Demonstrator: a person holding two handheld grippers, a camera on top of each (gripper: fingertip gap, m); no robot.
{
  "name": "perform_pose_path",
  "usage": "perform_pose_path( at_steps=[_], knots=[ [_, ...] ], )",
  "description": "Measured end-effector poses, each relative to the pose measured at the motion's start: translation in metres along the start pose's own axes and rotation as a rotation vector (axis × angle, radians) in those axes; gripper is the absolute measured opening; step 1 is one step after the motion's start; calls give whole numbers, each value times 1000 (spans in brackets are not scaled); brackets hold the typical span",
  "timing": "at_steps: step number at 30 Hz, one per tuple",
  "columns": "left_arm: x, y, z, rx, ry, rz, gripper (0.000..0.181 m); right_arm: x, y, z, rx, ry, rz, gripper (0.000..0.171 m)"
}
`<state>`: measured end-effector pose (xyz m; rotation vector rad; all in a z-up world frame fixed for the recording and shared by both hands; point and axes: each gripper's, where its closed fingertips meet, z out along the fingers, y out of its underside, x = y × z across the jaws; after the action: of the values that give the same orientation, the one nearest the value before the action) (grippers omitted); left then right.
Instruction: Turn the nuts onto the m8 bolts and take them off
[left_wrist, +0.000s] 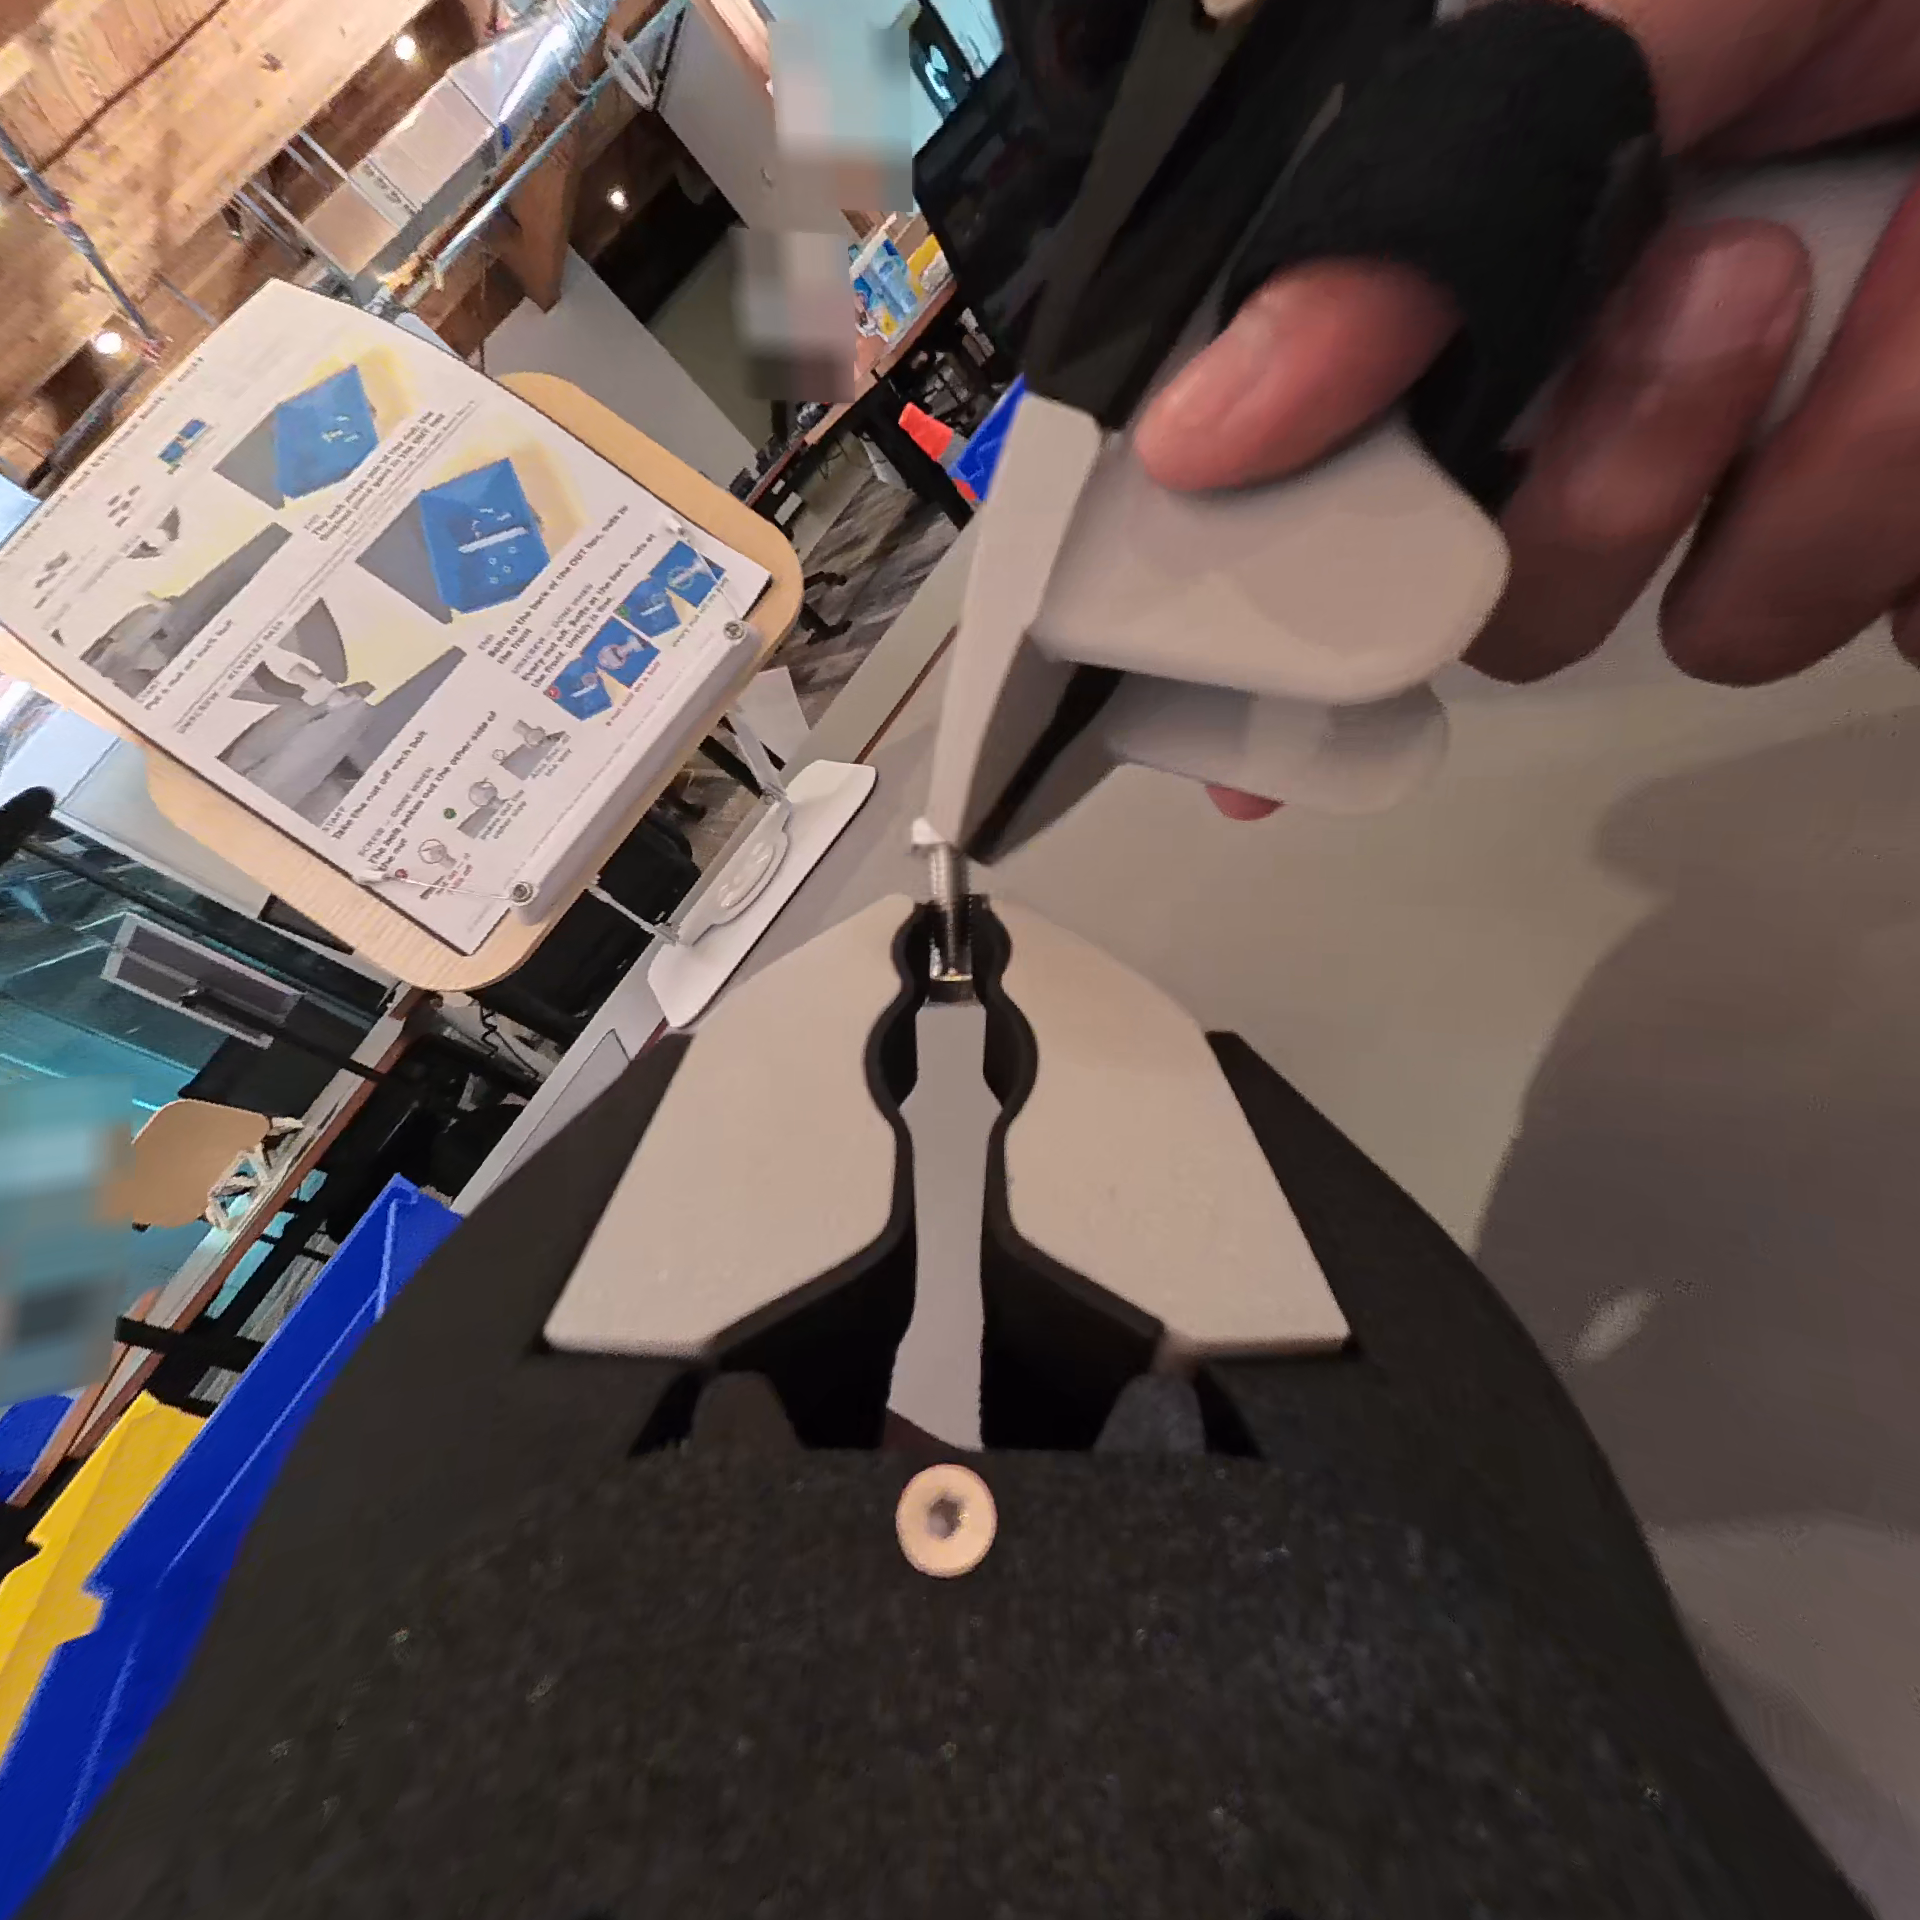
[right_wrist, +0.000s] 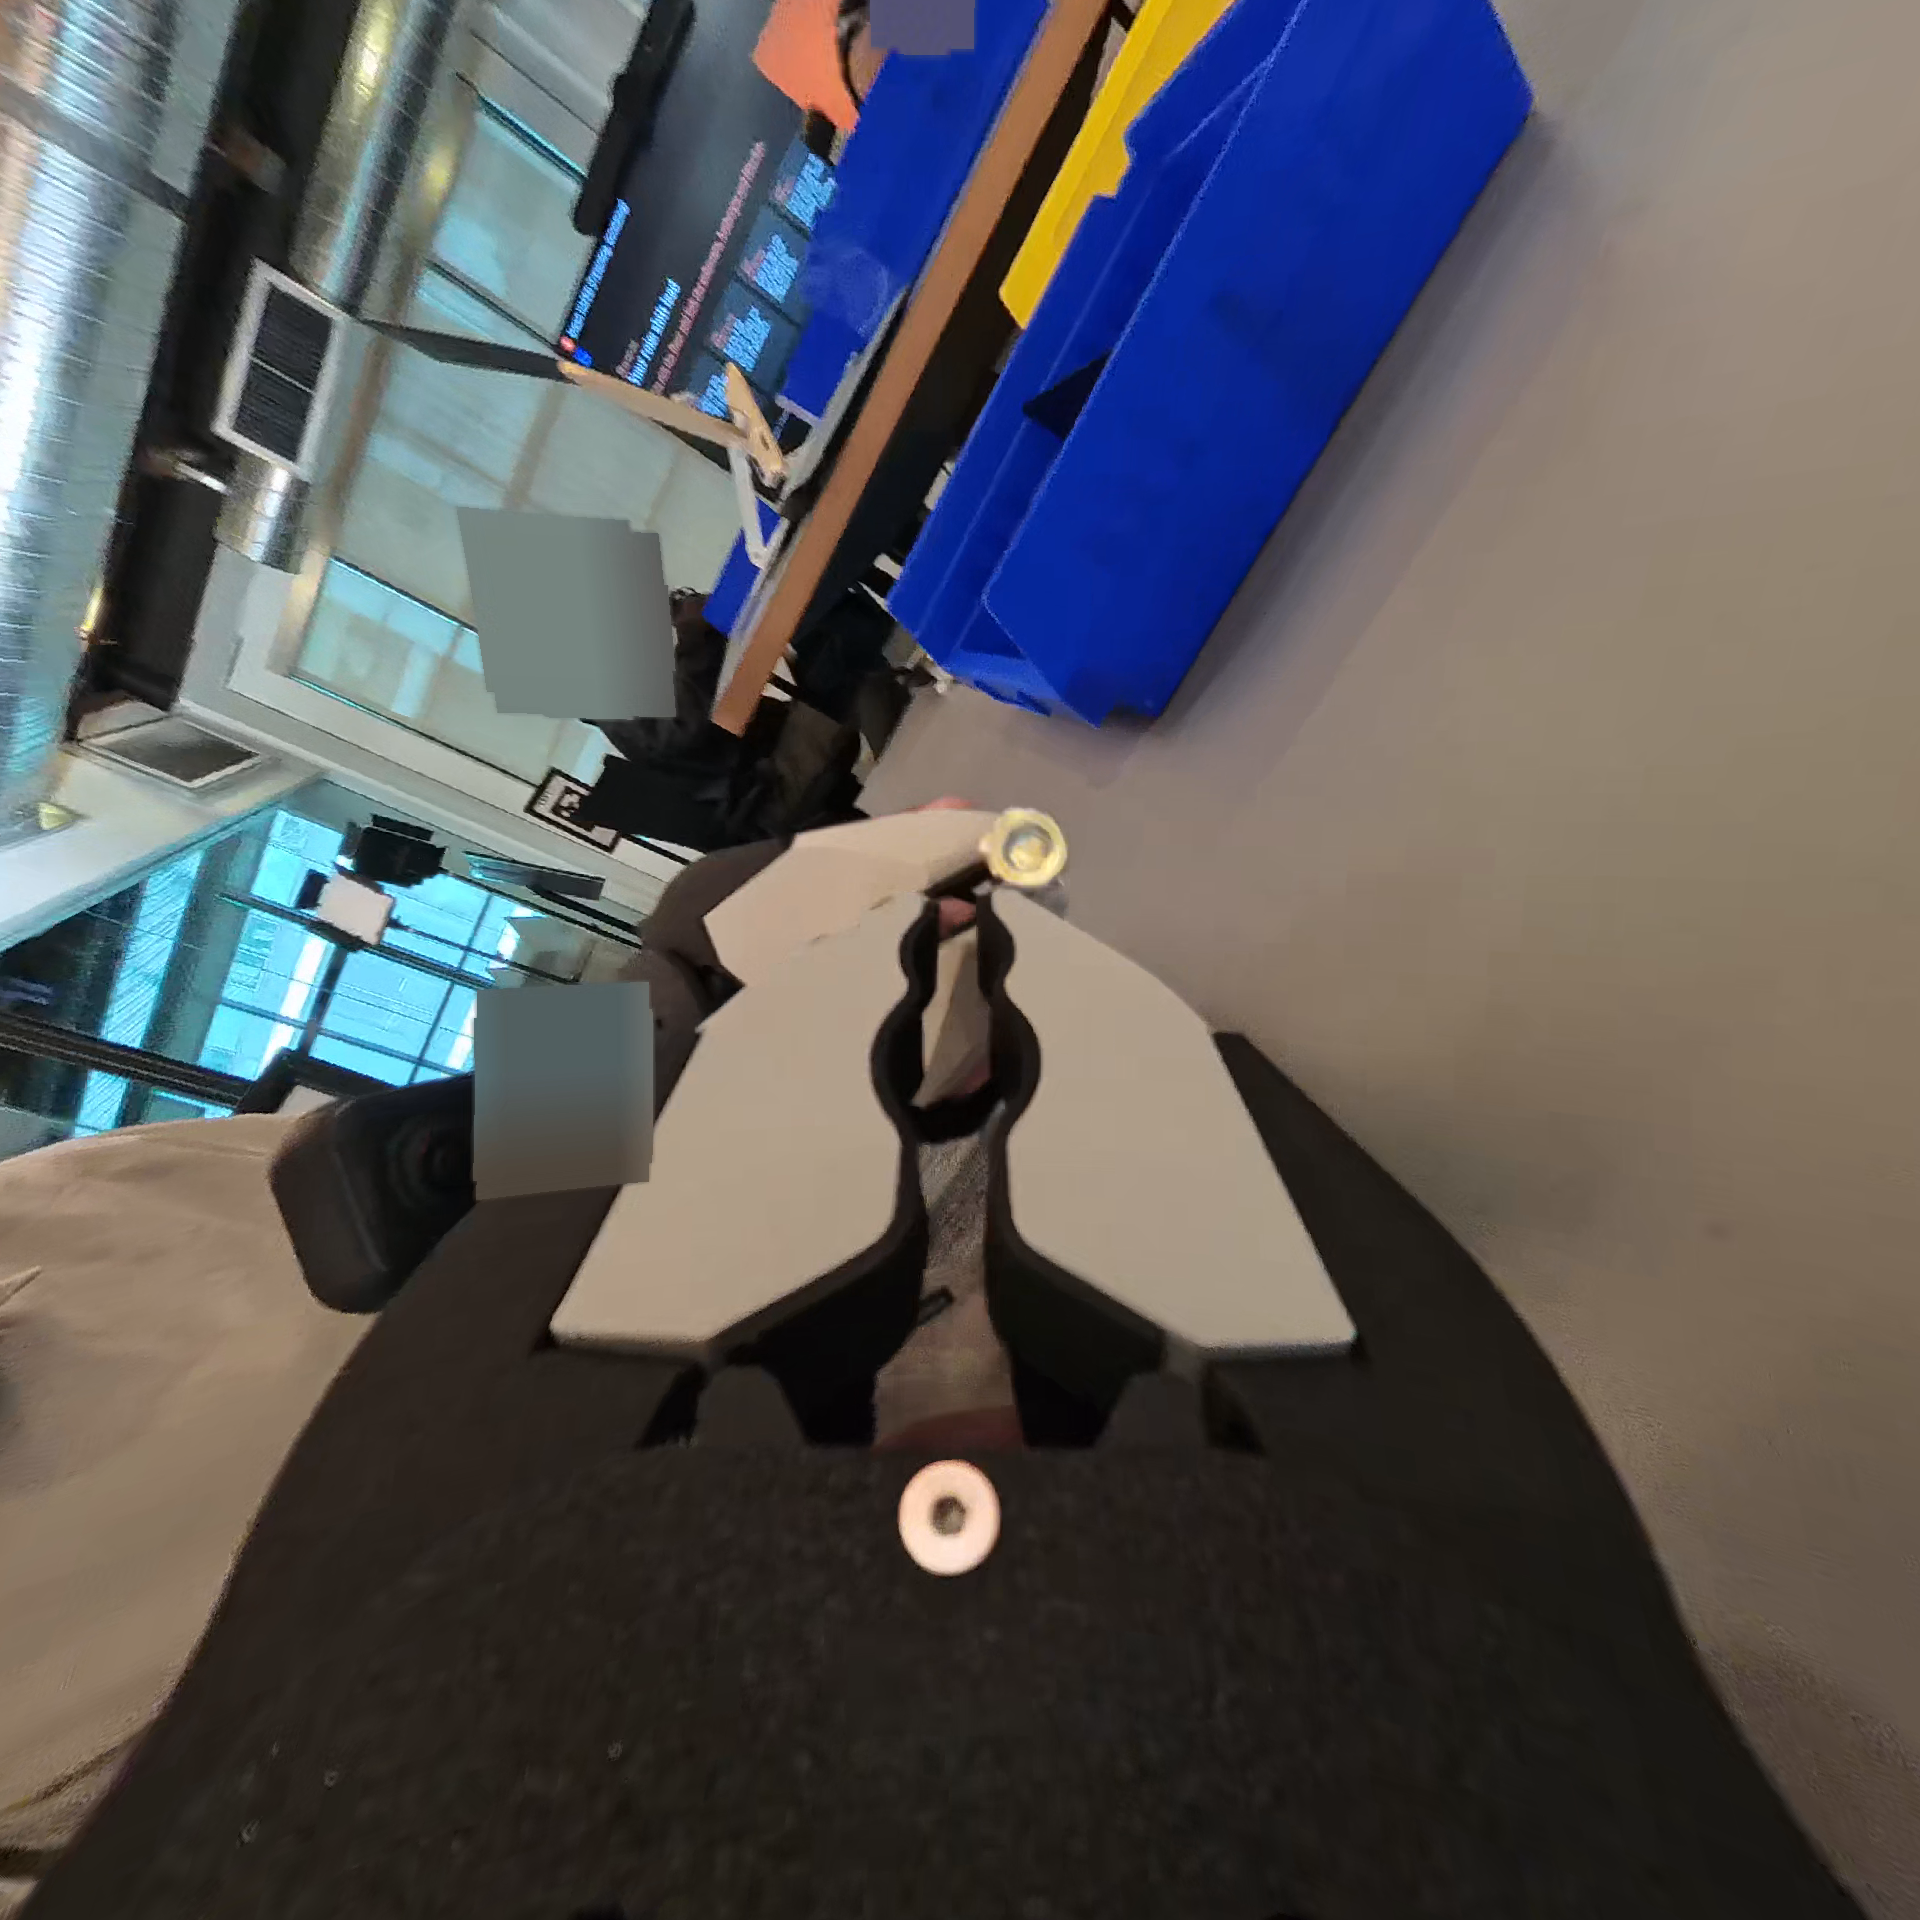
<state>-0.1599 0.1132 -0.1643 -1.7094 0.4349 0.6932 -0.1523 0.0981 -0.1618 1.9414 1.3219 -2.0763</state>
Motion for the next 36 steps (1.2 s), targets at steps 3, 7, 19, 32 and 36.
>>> perform_pose_path(
  at_steps=[3,7,19,32,36],
  knots=[
    [3,1,0,2,11,-13,7,-2,-1,0,-16,9,-49,8],
    [1,2,2,6,16,-53,8,-4,8,-2,-59,32,-114,11],
    [5,-13,-21,243,613,-761,7,-5,-10,-23,-157,28,-1057,24],
    [33,-16,-53,244,1226,-936,7,-23,28,-21,-422,-171,-1383,27],
    [33,-20,-50,245,1236,-911,7,-26,34,-18,-441,-193,-1388,23]
  ],
)
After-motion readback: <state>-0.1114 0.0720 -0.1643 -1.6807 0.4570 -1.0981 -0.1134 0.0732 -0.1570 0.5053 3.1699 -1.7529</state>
